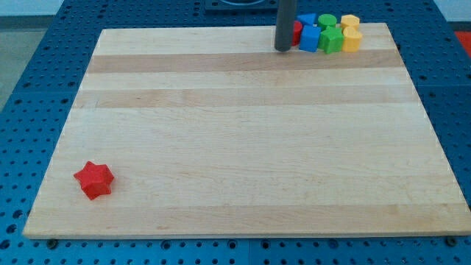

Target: Adjust the blocks at the top right side of the board

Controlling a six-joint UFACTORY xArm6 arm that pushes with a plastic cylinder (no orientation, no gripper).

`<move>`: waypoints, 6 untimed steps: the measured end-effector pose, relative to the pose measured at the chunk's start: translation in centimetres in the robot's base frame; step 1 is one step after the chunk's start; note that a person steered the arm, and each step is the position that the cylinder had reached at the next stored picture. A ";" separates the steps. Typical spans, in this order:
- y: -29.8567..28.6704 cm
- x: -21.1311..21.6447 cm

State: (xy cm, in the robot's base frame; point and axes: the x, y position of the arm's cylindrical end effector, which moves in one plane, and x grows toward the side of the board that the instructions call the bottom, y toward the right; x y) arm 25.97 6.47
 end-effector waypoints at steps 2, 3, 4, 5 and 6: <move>-2.5 -2.7; -1.9 -3.9; -0.9 -3.9; 0.9 -3.9; 1.3 -3.9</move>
State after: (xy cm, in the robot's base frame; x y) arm 22.11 7.77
